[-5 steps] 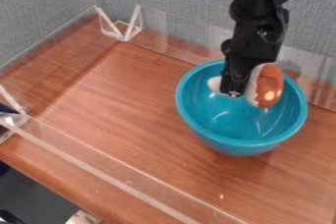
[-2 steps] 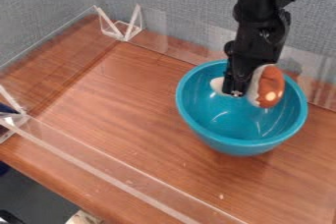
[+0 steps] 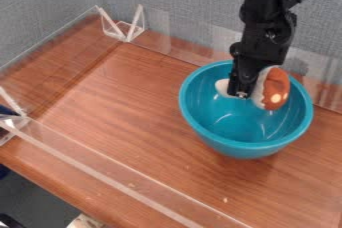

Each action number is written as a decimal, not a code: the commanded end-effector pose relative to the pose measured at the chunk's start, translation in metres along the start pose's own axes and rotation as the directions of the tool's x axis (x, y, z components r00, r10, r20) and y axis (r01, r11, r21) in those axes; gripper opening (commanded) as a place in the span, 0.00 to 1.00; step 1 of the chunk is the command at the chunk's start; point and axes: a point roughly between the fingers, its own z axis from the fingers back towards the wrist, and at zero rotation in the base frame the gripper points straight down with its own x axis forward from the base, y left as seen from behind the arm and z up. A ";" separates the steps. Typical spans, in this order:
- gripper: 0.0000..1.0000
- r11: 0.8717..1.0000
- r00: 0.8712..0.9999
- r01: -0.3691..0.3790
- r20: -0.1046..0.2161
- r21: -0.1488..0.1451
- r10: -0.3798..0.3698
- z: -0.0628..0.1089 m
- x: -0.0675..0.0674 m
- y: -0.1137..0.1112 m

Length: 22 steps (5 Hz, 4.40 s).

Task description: Put the mushroom in the blue bowl

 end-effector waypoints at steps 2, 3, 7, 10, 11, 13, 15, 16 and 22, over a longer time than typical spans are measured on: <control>0.00 0.999 1.000 -0.014 0.015 0.037 0.013 0.013 -0.002 0.015; 0.00 0.999 1.000 -0.010 0.011 0.030 0.009 0.011 -0.002 0.016; 0.00 1.000 1.000 0.008 -0.004 0.007 -0.008 0.006 -0.002 0.021; 0.00 1.000 1.000 0.021 -0.018 -0.007 -0.021 0.001 -0.007 0.027; 0.00 1.000 0.999 0.029 -0.023 -0.010 -0.029 -0.001 -0.008 0.028; 0.00 0.999 0.998 0.050 -0.029 -0.016 -0.050 -0.007 -0.007 0.031; 0.00 0.998 0.998 0.057 -0.037 -0.019 -0.058 -0.009 -0.009 0.033; 0.00 0.998 0.997 0.063 -0.040 -0.021 -0.064 -0.010 -0.009 0.033; 0.00 0.996 0.995 0.078 -0.058 -0.034 -0.080 -0.013 -0.013 0.033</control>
